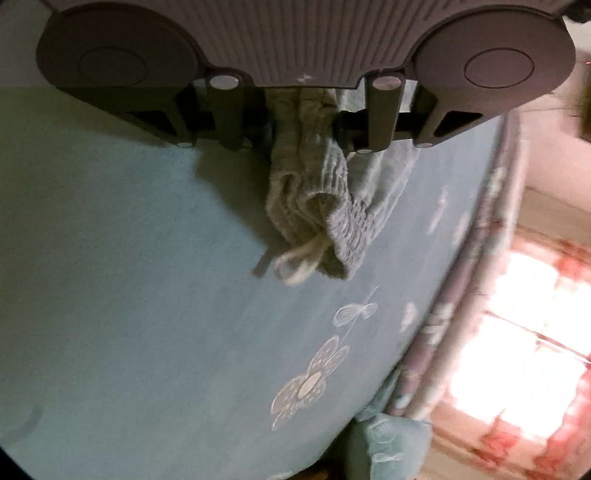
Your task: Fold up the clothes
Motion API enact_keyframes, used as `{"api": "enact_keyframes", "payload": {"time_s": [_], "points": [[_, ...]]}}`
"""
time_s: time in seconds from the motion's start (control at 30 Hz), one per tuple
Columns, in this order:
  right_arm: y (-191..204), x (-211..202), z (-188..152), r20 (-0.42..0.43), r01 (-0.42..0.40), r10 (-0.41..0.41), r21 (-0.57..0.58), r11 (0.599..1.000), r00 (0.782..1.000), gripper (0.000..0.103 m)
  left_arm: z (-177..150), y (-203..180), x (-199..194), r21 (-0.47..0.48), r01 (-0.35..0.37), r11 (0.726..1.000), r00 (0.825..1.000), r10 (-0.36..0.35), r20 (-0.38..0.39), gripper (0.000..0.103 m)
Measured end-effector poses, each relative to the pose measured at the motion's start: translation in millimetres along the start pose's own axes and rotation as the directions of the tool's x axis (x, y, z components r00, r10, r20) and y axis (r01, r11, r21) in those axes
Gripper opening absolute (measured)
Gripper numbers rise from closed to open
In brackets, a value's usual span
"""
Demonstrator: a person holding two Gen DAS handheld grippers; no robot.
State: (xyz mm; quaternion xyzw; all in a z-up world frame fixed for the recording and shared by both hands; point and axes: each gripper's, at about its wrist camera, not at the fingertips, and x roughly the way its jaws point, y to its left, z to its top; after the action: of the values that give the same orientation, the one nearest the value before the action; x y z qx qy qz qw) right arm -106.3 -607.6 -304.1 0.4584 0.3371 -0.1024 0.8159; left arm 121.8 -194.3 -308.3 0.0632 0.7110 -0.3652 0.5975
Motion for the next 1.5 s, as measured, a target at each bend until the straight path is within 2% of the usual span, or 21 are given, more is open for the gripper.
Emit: {"api": "enact_keyframes", "payload": {"time_s": [0.13,0.2,0.27,0.37,0.47,0.5,0.6,0.7,0.8,0.87,0.93,1.0,1.07,1.1,1.2,1.23,1.3,1.33,1.4,1.47,1.5], "points": [[9.7,-18.5,-0.6,0.013,0.085,-0.084,-0.031,0.996,0.996,0.029,-2.5,-2.7,2.0,0.005,-0.005,1.000,1.000,0.005,0.011,0.090],[-6.5,-17.1,-3.6,-0.003,0.122,-0.122,0.042,0.992,0.992,0.029,-4.3,-3.3,2.4,0.011,-0.003,1.000,1.000,0.003,0.016,0.091],[-13.5,-21.7,-7.7,0.013,0.114,-0.116,0.102,0.988,0.993,0.029,-6.4,-4.3,2.6,0.017,-0.008,1.000,1.000,0.007,0.023,0.091],[-13.1,-25.8,-13.9,0.044,0.114,-0.120,0.107,0.988,0.992,0.030,-7.9,-3.6,3.6,0.007,-0.003,1.000,0.999,0.003,0.039,0.092],[-30.1,-18.9,-12.8,-0.003,0.108,-0.109,0.157,0.982,0.994,0.038,-6.1,-4.0,2.0,0.007,-0.012,1.000,0.999,0.012,0.036,0.091],[-30.2,-20.8,-9.6,-0.011,0.104,-0.103,0.152,0.983,0.995,0.040,-5.3,-8.7,0.2,0.022,-0.021,1.000,0.999,0.020,0.038,0.087],[-15.5,-34.3,0.7,-0.008,0.181,-0.181,0.042,0.983,0.983,0.053,-2.1,-34.2,-8.5,0.125,-0.019,0.992,0.997,0.010,0.076,0.084],[1.1,-54.3,11.5,0.051,0.262,-0.260,-0.037,0.964,0.964,0.057,2.5,-68.2,-13.5,0.258,-0.006,0.966,0.989,-0.032,0.144,0.084],[25.3,-63.6,23.3,0.125,0.325,-0.310,-0.126,0.937,0.942,0.060,9.2,-95.9,-2.4,0.366,0.018,0.930,0.983,-0.083,0.163,0.084],[47.8,-56.5,29.5,0.144,0.310,-0.284,-0.217,0.926,0.948,0.060,10.9,-107.8,14.1,0.385,0.066,0.921,0.981,-0.130,0.142,0.084],[70.1,-36.7,32.2,0.109,0.229,-0.205,-0.307,0.924,0.973,0.060,8.6,-113.0,30.8,0.380,0.110,0.918,0.981,-0.162,0.106,0.084],[82.5,-9.0,29.0,0.018,0.132,-0.135,-0.355,0.925,0.991,0.060,3.1,-117.4,45.2,0.366,0.128,0.922,0.984,-0.164,0.067,0.084],[85.2,19.0,22.5,-0.077,0.060,-0.097,-0.382,0.922,0.992,0.060,-6.9,-121.1,53.1,0.377,0.142,0.915,0.985,-0.168,0.037,0.084],[82.7,31.4,19.4,-0.111,0.056,-0.108,-0.395,0.917,0.988,0.059,-12.8,-121.0,56.7,0.377,0.146,0.915,0.986,-0.167,0.022,0.084],[61.8,49.3,25.0,-0.137,0.098,-0.158,-0.366,0.925,0.978,0.040,-25.5,-113.7,60.6,0.329,0.178,0.927,0.981,-0.191,0.008,0.085],[54.0,50.2,30.7,-0.134,0.104,-0.156,-0.330,0.938,0.979,0.024,-28.6,-110.8,60.9,0.308,0.189,0.932,0.980,-0.200,0.004,0.085],[47.5,45.2,38.3,-0.130,0.117,-0.159,-0.282,0.952,0.979,0.020,-33.7,-105.2,61.5,0.262,0.203,0.943,0.978,-0.208,-0.011,0.085],[48.2,42.4,40.6,-0.120,0.126,-0.163,-0.271,0.954,0.979,0.021,-35.6,-103.4,61.2,0.249,0.199,0.948,0.979,-0.201,-0.018,0.085],[60.2,35.7,38.7,-0.122,0.145,-0.187,-0.291,0.946,0.975,0.032,-37.2,-104.8,54.9,0.248,0.178,0.952,0.984,-0.179,-0.018,0.084],[78.4,22.8,30.8,-0.108,0.155,-0.206,-0.361,0.920,0.973,0.053,-34.1,-107.7,44.8,0.240,0.176,0.955,0.983,-0.183,0.010,0.084],[88.6,16.0,25.8,-0.101,0.153,-0.210,-0.404,0.902,0.972,0.055,-31.2,-108.3,40.6,0.240,0.170,0.956,0.982,-0.184,0.039,0.084]]}}
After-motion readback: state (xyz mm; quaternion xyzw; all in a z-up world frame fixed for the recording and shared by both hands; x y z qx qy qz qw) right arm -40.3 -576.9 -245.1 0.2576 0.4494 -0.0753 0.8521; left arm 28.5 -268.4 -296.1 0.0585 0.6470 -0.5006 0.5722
